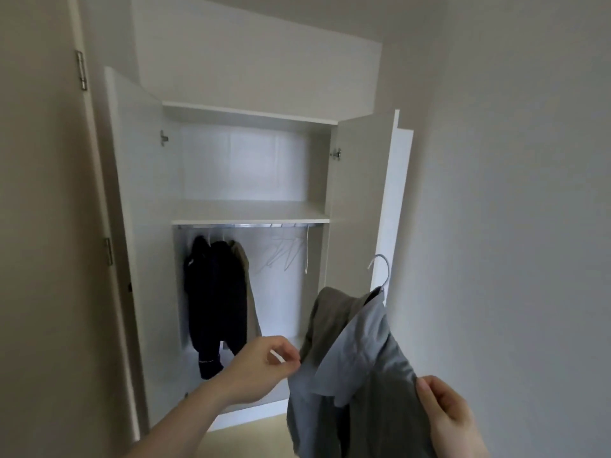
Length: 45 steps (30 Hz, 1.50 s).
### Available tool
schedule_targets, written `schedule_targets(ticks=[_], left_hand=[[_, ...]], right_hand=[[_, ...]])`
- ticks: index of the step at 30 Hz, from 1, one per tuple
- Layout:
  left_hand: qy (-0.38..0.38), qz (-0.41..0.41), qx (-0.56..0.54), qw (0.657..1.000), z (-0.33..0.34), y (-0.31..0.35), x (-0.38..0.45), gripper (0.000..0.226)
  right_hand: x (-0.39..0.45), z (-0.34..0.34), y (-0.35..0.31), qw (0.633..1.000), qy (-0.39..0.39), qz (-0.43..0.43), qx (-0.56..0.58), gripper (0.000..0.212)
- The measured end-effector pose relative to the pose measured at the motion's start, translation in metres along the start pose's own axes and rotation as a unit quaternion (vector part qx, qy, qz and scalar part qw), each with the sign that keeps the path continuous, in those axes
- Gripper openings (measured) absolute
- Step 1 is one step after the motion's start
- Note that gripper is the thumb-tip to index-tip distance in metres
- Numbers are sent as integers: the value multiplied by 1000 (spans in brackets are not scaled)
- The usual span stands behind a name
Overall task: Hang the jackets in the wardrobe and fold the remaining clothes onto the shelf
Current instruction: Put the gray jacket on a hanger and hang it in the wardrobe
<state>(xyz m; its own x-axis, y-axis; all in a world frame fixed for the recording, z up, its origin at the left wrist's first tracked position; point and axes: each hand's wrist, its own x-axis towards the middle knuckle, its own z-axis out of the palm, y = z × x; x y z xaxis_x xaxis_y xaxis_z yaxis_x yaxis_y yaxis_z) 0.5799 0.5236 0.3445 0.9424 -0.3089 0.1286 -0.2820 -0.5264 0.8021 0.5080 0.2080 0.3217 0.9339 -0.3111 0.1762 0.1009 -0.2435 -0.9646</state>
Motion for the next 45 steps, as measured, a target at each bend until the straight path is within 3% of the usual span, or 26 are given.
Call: schedule_targets(ticks=[13, 23, 26, 32, 36, 40, 45], left_hand=[[83, -97, -14, 992, -68, -98, 109, 7], [-20, -159, -85, 983, -54, -105, 249, 45], [9, -173, -72, 982, -49, -114, 296, 52], [93, -215, -26, 972, -58, -154, 360, 27], [116, -255, -50, 959, -79, -185, 388, 34], [96, -277, -33, 956, -99, -220, 409, 27], [38, -284, -54, 957, -123, -263, 433, 22]], right_hand=[[146, 153, 29, 995, -87, 37, -38, 30], [265, 258, 42, 979, -203, 7, -7, 24], [298, 276, 45, 958, -284, 7, -32, 21], [357, 319, 50, 909, -411, 11, -66, 20], [410, 344, 66, 871, -487, -31, -61, 13], [481, 377, 89, 888, -446, -12, -112, 24], [571, 438, 109, 908, -391, 5, -150, 10]])
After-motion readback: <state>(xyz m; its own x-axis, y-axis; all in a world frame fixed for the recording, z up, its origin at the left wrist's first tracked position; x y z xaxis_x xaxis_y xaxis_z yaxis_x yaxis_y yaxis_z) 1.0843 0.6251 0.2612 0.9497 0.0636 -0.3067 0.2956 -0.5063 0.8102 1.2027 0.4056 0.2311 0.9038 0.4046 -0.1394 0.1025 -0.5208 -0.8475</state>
